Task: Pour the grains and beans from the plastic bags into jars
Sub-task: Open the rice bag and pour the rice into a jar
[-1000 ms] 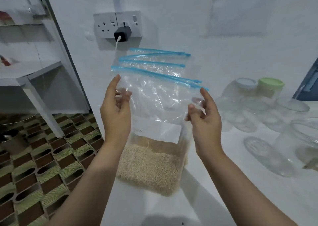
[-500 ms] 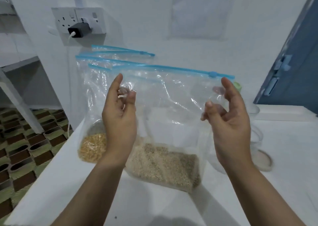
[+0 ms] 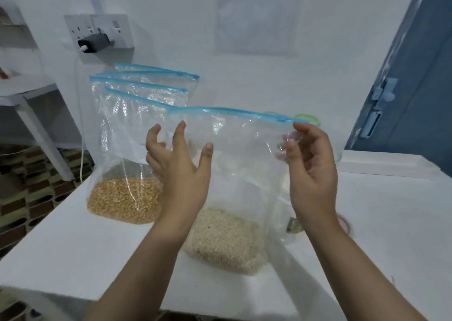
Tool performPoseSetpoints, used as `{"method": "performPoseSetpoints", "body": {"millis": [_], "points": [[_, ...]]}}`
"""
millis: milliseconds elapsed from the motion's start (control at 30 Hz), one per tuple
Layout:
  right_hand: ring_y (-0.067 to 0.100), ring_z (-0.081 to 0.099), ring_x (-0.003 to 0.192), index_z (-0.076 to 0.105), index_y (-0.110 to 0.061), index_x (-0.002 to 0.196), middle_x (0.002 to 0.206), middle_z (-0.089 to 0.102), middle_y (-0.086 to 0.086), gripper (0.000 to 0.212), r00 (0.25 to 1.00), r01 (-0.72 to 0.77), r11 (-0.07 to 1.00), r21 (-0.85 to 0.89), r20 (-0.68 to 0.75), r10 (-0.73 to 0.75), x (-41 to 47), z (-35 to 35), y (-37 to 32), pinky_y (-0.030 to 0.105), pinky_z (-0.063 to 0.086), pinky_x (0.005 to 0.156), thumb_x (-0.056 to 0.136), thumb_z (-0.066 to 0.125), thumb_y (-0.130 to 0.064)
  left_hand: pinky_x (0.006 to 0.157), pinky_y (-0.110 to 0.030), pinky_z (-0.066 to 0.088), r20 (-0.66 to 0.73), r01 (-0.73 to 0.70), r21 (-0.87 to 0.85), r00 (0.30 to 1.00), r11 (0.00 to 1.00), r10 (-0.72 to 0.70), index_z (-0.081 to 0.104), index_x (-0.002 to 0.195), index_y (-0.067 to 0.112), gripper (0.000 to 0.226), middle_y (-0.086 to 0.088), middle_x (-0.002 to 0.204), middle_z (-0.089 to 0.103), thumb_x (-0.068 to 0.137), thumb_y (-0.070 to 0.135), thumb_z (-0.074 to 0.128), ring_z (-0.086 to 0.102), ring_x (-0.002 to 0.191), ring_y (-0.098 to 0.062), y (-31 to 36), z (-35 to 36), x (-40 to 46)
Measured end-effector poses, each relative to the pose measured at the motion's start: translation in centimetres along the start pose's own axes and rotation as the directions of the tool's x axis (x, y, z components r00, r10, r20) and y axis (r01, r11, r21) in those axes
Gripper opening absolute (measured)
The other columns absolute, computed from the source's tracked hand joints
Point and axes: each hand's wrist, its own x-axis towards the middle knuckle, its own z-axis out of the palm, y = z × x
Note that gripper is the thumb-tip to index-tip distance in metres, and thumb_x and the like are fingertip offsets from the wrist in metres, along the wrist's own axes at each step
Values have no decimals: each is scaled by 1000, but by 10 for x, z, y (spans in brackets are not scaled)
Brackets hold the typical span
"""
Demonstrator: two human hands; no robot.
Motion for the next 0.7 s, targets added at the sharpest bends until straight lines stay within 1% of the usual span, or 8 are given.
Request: {"method": "performPoseSetpoints", "body": {"millis": [33, 67, 100, 200, 333, 467, 633, 700], "points": [[14, 65, 91, 55, -20, 124, 104, 61, -8, 23, 1000, 5, 1000, 19, -12, -5, 5, 1, 0, 35, 57, 83, 102, 54, -12, 113, -37, 21, -7, -27, 88, 1000, 996, 28, 42, 147, 21, 54, -5, 159, 5, 98, 40, 55, 14, 140, -23, 6, 5, -3], [15, 65, 86, 54, -19, 124, 104, 60, -7, 24, 1000, 13, 1000, 22, -9, -12, 11, 3, -1, 32, 57, 79, 102, 54, -10, 115, -45, 15, -3, -69, 129, 998, 989, 70, 43, 147, 21, 52, -5, 161, 4, 100, 40, 51, 7, 144, -24, 12, 10, -7], [14, 66, 84, 53, -19, 126, 106, 59, -6, 26, 1000, 19, 1000, 20, 4, -19, 15, 4, -2, 29, 56, 76, 102, 54, -9, 114, -48, 11, 10, -129, 137, 992, 982, 129, 45, 145, 21, 47, -4, 162, 9, 101, 40, 47, 5, 145, -23, 19, 15, -9], [13, 66, 82, 53, -18, 130, 113, 58, -5, 32, 998, 29, 1000, 7, 64, -29, 20, 6, -4, 23, 54, 73, 101, 54, -4, 111, -40, 9, 74, -314, 79, 948, 946, 309, 53, 138, 25, 41, 3, 155, 33, 101, 39, 42, 17, 144, -21, 41, 29, -8], [13, 64, 80, 54, -21, 125, 117, 58, -7, 38, 991, 26, 999, 22, 133, -29, 21, 5, -6, 23, 53, 72, 98, 52, 5, 113, -47, 16, 110, -345, -16, 932, 939, 344, 56, 134, 28, 39, 12, 133, 55, 102, 37, 38, 39, 134, -12, 63, 41, 5], [14, 64, 76, 57, -20, 120, 113, 61, 4, 30, 991, 26, 999, 20, 129, -28, 24, 1, -8, 25, 53, 70, 99, 53, 1, 110, -48, 19, 44, -376, -33, 925, 926, 377, 65, 114, 32, 22, 20, 114, 60, 99, 36, 49, 45, 121, -6, 65, 42, 17], [20, 64, 82, 60, -23, 120, 106, 63, -18, 33, 994, 41, 996, -78, 102, -33, 34, -3, -2, 22, 52, 73, 98, 53, 0, 110, -35, 4, 21, -455, 13, 890, 890, 455, 64, 102, 29, 9, 23, 101, 55, 96, 31, 57, 49, 115, -7, 60, 36, 32], [23, 63, 83, 60, -23, 121, 106, 62, -20, 33, 994, 46, 993, -104, 107, -35, 37, -3, 1, 22, 52, 73, 98, 52, 0, 111, -40, 3, 30, -468, 55, 884, 882, 467, 63, 100, 28, 9, 20, 98, 55, 95, 31, 57, 49, 113, -7, 53, 31, 40]]}}
